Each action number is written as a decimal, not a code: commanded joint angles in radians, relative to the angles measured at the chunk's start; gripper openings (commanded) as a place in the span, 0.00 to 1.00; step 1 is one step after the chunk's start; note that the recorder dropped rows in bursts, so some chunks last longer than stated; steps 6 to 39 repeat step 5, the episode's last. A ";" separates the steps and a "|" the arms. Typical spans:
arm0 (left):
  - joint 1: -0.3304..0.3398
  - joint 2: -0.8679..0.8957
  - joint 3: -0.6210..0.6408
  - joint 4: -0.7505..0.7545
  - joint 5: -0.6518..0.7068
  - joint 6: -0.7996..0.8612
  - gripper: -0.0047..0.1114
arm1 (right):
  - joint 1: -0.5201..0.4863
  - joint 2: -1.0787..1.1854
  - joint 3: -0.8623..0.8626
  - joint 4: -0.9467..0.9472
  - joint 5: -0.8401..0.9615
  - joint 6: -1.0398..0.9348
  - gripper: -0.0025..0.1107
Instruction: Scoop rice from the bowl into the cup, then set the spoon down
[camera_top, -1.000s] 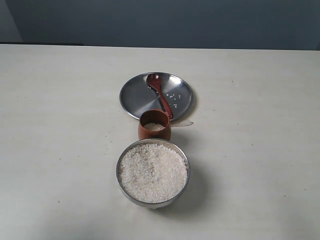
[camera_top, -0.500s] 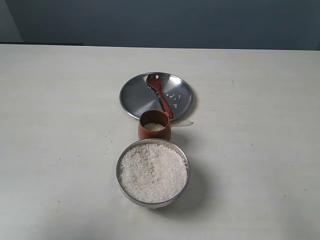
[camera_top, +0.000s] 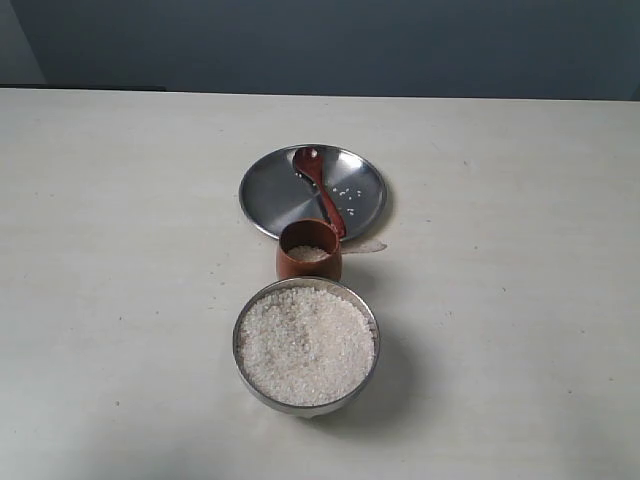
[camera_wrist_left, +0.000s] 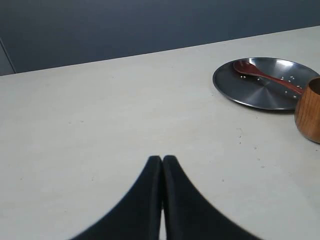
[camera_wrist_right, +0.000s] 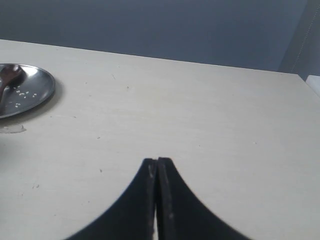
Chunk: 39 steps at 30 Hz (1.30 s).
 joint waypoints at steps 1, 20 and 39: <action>-0.001 -0.005 0.005 0.002 -0.001 -0.002 0.04 | -0.005 -0.007 0.002 0.001 -0.008 -0.002 0.02; -0.001 -0.005 0.005 0.002 -0.001 -0.002 0.04 | -0.005 -0.007 0.002 0.001 -0.008 -0.002 0.02; -0.001 -0.005 0.005 0.002 -0.001 -0.002 0.04 | -0.005 -0.007 0.002 0.001 -0.008 -0.002 0.02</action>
